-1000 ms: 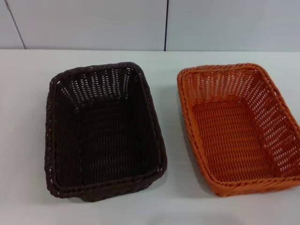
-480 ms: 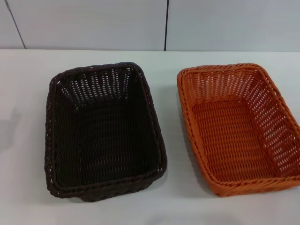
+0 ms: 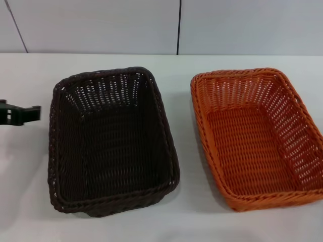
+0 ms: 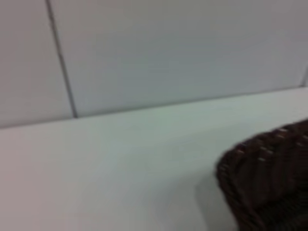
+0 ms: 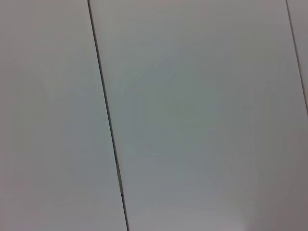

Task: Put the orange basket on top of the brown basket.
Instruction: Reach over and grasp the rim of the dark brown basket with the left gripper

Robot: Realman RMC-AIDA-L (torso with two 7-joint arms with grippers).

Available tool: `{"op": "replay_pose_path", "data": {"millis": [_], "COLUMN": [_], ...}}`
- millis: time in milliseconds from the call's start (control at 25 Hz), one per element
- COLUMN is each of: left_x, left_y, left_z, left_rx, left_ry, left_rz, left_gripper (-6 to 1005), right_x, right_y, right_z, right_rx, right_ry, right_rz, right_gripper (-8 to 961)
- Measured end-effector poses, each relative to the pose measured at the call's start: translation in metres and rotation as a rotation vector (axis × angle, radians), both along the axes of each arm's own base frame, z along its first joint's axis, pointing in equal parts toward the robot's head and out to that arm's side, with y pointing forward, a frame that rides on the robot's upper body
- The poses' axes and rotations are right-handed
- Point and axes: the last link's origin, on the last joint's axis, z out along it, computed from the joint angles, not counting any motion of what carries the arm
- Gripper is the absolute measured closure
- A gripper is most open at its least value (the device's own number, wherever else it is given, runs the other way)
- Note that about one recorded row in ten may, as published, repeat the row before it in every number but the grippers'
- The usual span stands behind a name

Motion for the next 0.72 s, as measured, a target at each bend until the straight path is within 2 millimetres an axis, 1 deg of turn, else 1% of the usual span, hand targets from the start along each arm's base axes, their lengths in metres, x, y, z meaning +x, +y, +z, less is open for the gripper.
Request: {"op": "replay_pose_path", "data": {"millis": [120,360,440,680,720], "left_x": [0.007,0.012,0.007,0.004,-0.006], "left_y": [0.001,0.002,0.006,0.007,0.012], "left_z": [-0.006,-0.012,-0.021,-0.024,-0.037], "left_rx": [-0.023,-0.058,-0.097,-0.108,-0.145], "left_ry": [-0.022,-0.046,-0.055,-0.058,-0.068], "left_rz": [-0.001,0.003,0.033,0.045,0.083], "left_gripper": [203,202,202,202,202], "right_x": [0.000,0.001,0.002,0.004,0.004], "right_y": [0.000,-0.001,-0.001,-0.002,-0.001], "right_z": [0.000,0.000,0.000,0.000,0.001], "right_rx": [-0.001,-0.003,-0.004,-0.007,-0.007], "right_ry": [-0.001,-0.004,-0.006,-0.013,-0.015], "right_rz": [-0.001,-0.005,-0.006,-0.011,-0.011], "right_gripper": [144,145,146,147,147]}}
